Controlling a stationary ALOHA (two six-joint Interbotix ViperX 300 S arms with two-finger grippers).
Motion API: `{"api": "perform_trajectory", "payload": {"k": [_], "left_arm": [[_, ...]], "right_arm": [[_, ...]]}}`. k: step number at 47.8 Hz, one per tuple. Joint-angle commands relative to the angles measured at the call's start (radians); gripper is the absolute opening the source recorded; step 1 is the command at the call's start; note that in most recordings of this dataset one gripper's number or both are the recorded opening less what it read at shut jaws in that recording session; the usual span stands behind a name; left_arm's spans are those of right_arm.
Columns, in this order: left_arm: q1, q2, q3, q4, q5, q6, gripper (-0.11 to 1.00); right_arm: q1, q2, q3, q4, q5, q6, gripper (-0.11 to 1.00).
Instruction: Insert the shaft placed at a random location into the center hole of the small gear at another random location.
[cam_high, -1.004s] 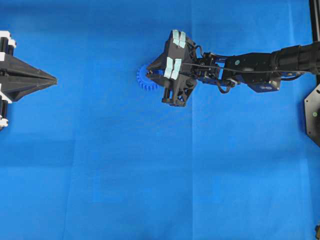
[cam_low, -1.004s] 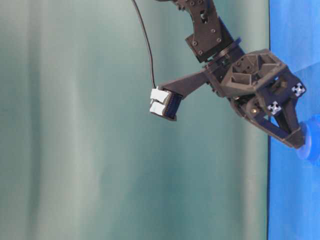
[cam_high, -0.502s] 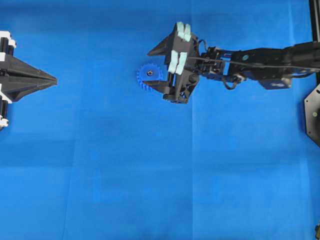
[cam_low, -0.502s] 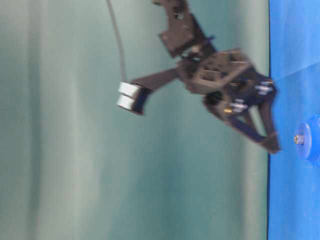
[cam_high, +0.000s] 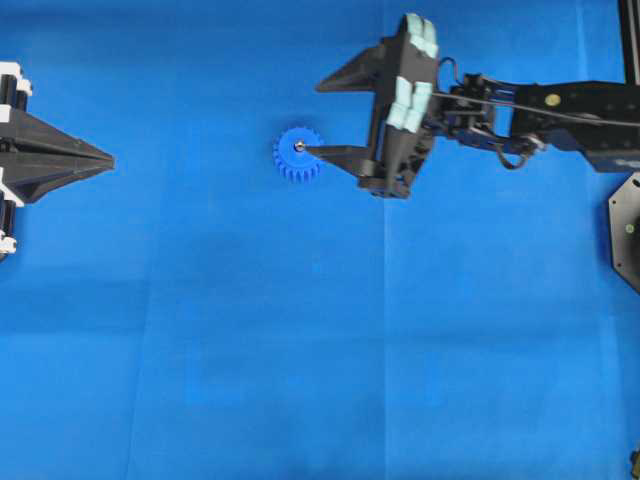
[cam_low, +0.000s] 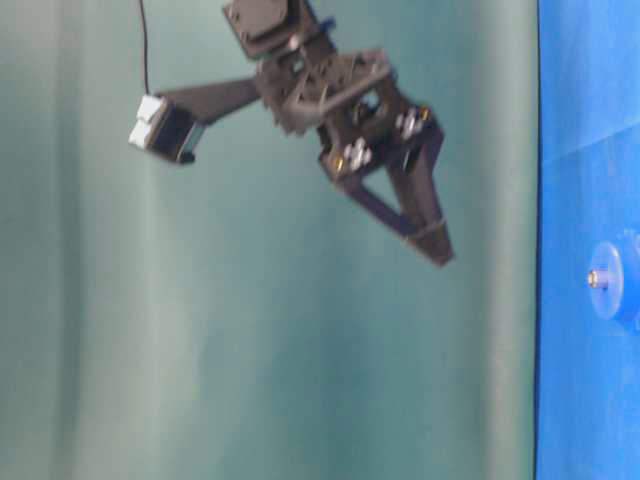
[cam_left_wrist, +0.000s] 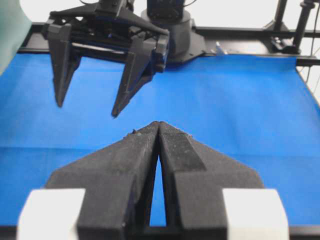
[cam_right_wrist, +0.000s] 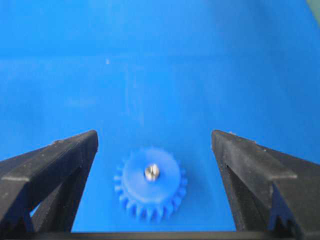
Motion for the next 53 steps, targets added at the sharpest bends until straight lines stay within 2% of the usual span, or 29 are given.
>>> {"api": "perform_trajectory", "payload": {"k": [1,16,31,41,53], "left_arm": [[0.002,0.005,-0.011,0.0,0.005,0.0,0.0],[0.002,-0.015,-0.011,0.0,0.015,0.0,0.0],[0.002,-0.052,-0.003,0.0,0.032,0.0,0.0],[0.002,-0.052,0.002,0.0,0.032,0.0,0.0],[0.002,-0.052,0.003,0.0,0.034,0.0,0.0]], "right_arm": [[0.005,-0.069,0.035,0.0,-0.008,0.002,0.85],[0.006,-0.252,0.219,0.003,-0.009,0.006,0.85],[0.008,-0.471,0.344,0.003,-0.003,0.006,0.85],[0.006,-0.554,0.374,0.005,0.0,0.006,0.85],[0.006,-0.549,0.374,0.003,0.002,0.006,0.85]]}}
